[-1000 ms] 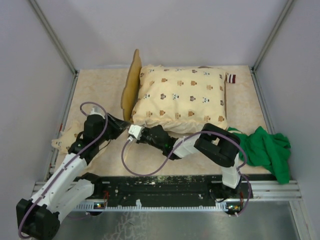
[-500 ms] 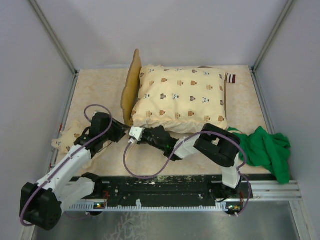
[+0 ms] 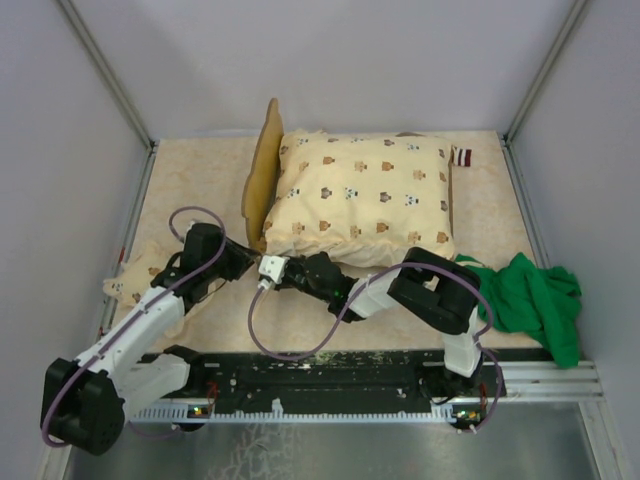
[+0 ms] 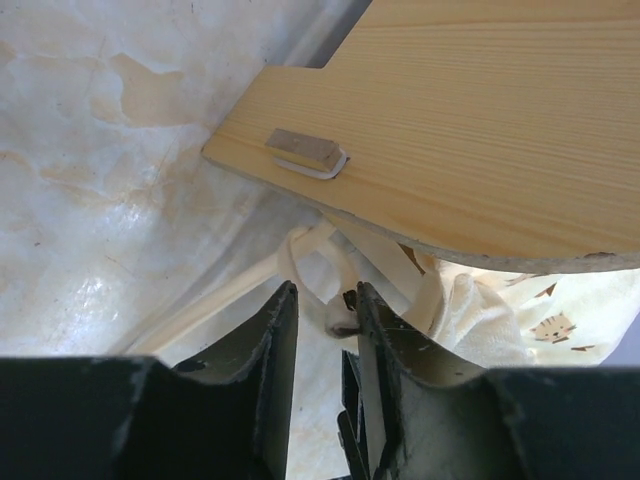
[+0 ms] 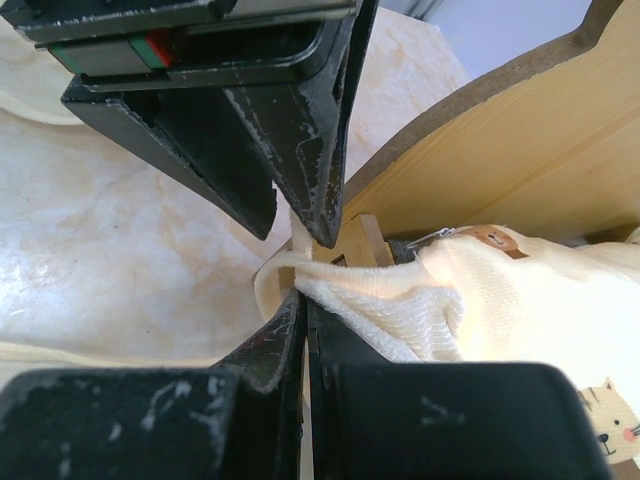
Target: Set up the pet bed
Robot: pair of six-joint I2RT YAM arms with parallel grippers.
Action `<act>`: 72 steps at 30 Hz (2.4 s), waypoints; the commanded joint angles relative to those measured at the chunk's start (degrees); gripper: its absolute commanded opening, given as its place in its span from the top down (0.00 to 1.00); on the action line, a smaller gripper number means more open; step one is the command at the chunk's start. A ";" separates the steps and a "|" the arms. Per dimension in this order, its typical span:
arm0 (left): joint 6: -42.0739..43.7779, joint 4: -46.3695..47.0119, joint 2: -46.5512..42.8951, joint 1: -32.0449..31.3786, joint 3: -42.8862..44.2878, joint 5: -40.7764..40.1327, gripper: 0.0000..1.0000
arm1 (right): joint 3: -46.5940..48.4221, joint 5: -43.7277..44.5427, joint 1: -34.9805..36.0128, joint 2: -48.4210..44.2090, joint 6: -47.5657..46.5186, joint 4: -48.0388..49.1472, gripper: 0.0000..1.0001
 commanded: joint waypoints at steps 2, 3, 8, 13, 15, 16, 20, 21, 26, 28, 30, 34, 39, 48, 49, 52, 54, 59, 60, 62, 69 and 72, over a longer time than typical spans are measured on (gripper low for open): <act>0.36 1.99 0.34 -0.14 2.00 -1.04 0.76 | -0.15 -1.52 -0.17 0.48 -0.68 3.93 1.00; 0.56 2.12 0.11 -0.18 2.01 -1.06 0.85 | -0.32 -1.63 -0.17 0.48 -0.86 3.86 1.00; 0.94 2.75 -1.98 -0.18 1.80 -1.78 1.00 | -3.95 -6.19 -0.17 -1.22 -3.87 5.09 0.69; 1.10 2.24 -2.88 -0.18 2.61 -2.44 1.00 | -5.35 -14.31 -0.12 -5.09 -13.31 -6.95 0.54; 1.08 2.19 -2.93 -0.19 2.79 -2.31 1.00 | -5.38 -16.64 0.34 -5.75 -20.12 -11.64 0.51; 1.08 2.19 -2.93 -0.14 2.84 -2.27 1.00 | -4.49 -16.17 0.62 -5.57 -22.04 -13.85 0.50; 1.21 2.10 -2.82 -0.17 3.15 -2.09 1.00 | -0.45 -12.46 2.59 -3.78 -29.47 -22.58 0.49; 1.25 2.03 -2.83 -0.11 3.34 -2.13 1.00 | 0.17 -11.45 3.10 -3.18 -31.83 -23.36 0.49; 1.84 1.56 -2.23 -0.19 4.45 -1.71 1.00 | 3.98 -9.06 4.18 0.14 -35.67 -26.99 0.48; 2.11 1.24 -2.15 -0.15 4.87 -1.70 1.00 | 5.61 -8.08 4.67 1.39 -37.12 -28.39 0.48; 2.24 0.89 -2.20 -0.18 5.10 -1.62 1.00 | 7.52 -7.82 5.06 2.66 -38.69 -30.78 0.47; 2.85 0.30 -2.82 -0.18 5.79 -1.79 1.00 | 10.65 -7.37 5.24 5.09 -40.44 -34.25 0.49; 4.69 -0.83 -4.57 -0.13 7.03 -5.85 1.00 | 10.23 -7.34 5.22 5.69 -38.69 -32.25 0.95; 16.69 -3.22 -3.98 -0.09 22.27 -22.21 1.00 | -0.45 -5.05 4.44 3.43 -19.19 -4.98 1.00; 18.04 -3.25 -3.48 -0.09 24.25 -23.75 1.00 | -0.90 -5.43 4.20 3.57 -19.06 -4.15 1.00; 22.01 -2.79 -2.32 -0.10 29.23 -28.27 1.00 | -0.44 -5.92 3.56 4.57 -17.44 -4.25 1.00; 24.05 -2.07 -1.72 -0.07 31.75 -30.79 1.00 | -0.32 -5.63 3.08 5.43 -15.36 -3.20 1.00; 27.00 1.52 -0.06 -0.09 36.14 -33.89 1.00 | -0.28 -2.79 2.44 7.78 -12.67 -0.07 1.00; 27.13 2.03 0.29 -0.10 36.83 -33.87 1.00 | -0.38 -2.32 2.47 8.13 -13.17 0.19 1.00; 27.32 2.50 1.09 -0.09 38.27 -33.60 1.00 | -0.17 -3.50 2.16 7.71 -13.72 -2.34 1.00; 25.60 1.40 1.87 -0.10 39.91 -31.58 1.00 | -0.75 -3.44 0.75 6.11 -18.13 -12.65 1.00; 25.45 0.17 2.32 -0.09 39.96 -31.89 1.00 | -0.23 -4.58 0.62 5.66 -19.24 -17.40 1.00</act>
